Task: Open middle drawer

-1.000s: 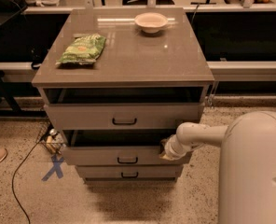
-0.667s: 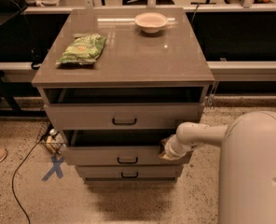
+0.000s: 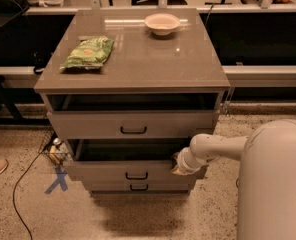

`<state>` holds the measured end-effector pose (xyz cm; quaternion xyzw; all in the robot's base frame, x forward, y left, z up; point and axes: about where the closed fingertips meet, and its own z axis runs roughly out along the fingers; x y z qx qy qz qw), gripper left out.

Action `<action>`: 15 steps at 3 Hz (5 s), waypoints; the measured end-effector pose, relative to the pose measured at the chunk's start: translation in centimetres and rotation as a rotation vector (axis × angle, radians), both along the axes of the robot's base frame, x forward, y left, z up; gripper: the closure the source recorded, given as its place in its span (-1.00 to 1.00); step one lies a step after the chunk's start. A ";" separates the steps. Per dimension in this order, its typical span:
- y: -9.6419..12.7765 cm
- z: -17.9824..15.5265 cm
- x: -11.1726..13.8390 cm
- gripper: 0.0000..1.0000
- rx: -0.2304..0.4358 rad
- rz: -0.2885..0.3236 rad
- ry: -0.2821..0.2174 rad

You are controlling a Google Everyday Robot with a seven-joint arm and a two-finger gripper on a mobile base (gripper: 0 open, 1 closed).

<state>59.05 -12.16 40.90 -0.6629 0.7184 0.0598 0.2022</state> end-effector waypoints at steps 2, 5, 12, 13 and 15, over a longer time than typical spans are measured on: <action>-0.2 0.0 -1.0 1.00 0.000 -0.011 0.004; -0.1 -0.2 -1.1 -0.31 0.001 -0.008 0.008; -2.9 -0.7 -5.4 0.02 -0.121 -0.006 0.144; -3.0 -0.7 -5.4 0.50 -0.121 -0.006 0.144; -4.2 -1.0 -8.4 1.00 -0.114 -0.073 0.160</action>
Offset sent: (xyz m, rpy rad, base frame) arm -0.2044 -0.0450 -0.0014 -0.0021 0.0745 -0.2096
